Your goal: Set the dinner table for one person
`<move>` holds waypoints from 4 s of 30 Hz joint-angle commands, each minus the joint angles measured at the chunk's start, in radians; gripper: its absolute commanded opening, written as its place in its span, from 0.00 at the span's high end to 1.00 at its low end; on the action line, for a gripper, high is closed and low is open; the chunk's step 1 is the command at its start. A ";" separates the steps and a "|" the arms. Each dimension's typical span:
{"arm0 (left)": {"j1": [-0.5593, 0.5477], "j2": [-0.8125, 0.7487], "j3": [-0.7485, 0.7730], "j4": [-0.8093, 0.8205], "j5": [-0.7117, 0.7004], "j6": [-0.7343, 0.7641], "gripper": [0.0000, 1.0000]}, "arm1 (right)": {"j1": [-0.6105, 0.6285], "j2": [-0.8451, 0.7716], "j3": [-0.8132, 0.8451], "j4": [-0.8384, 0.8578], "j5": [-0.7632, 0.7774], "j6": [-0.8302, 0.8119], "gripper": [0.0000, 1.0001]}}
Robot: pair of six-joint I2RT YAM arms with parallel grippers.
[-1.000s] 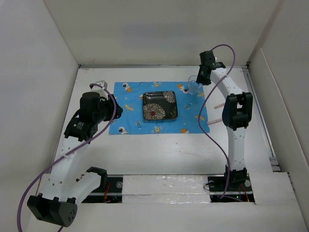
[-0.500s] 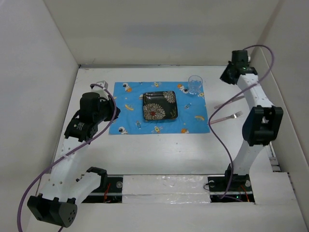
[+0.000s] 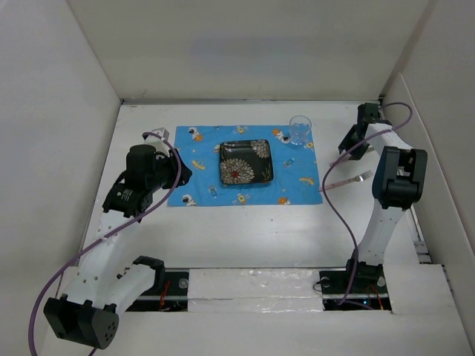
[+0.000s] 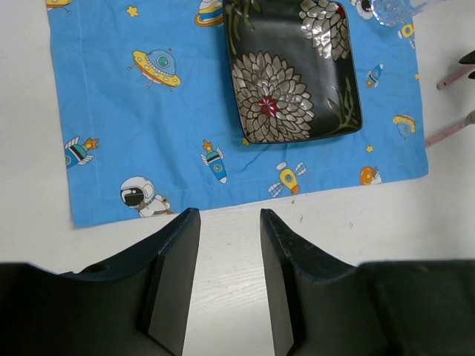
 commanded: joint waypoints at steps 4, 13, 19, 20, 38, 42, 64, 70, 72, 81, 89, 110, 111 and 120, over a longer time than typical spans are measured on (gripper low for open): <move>-0.004 0.000 0.003 0.047 0.020 0.001 0.64 | -0.001 0.062 0.118 -0.039 0.018 0.029 0.52; -0.004 -0.007 0.002 0.042 -0.009 0.009 0.64 | -0.019 0.119 0.161 -0.111 0.044 0.035 0.64; -0.004 -0.020 0.006 0.034 -0.029 0.012 0.64 | -0.019 0.130 0.149 -0.144 0.046 0.040 0.64; -0.004 -0.025 0.005 0.036 -0.029 0.012 0.64 | -0.019 0.130 0.149 -0.144 0.047 0.035 0.66; -0.004 -0.103 -0.008 0.020 -0.027 -0.029 0.64 | -0.037 0.138 0.150 -0.171 0.053 -0.020 0.75; -0.004 -0.108 -0.018 0.030 -0.017 -0.041 0.64 | -0.037 0.122 0.134 -0.155 0.035 -0.032 1.00; -0.004 0.029 0.032 0.143 0.094 -0.120 0.51 | 0.438 -0.396 -0.126 0.008 -0.258 -0.213 1.00; -0.004 0.020 0.006 0.113 0.073 -0.100 0.51 | 0.470 -0.285 -0.134 0.056 -0.241 -0.163 1.00; -0.004 0.009 -0.003 0.097 0.069 -0.097 0.51 | 0.470 -0.249 -0.121 0.048 -0.231 -0.166 1.00; -0.004 -0.040 -0.046 0.067 0.062 -0.100 0.51 | 0.493 -0.084 -0.080 0.054 -0.201 -0.153 1.00; -0.004 -0.043 -0.044 0.050 0.054 -0.087 0.51 | 0.493 -0.019 -0.052 0.043 -0.163 -0.129 0.82; -0.197 0.271 0.115 0.266 0.142 -0.049 0.83 | 0.260 -0.560 -0.115 -0.040 -0.071 0.035 1.00; -0.276 0.306 0.188 0.258 0.015 -0.037 0.82 | 0.218 -0.598 -0.165 -0.023 -0.092 0.049 1.00; -0.749 0.863 0.637 0.330 -0.118 0.078 0.54 | 0.157 -0.821 0.089 -0.076 -0.279 0.074 0.99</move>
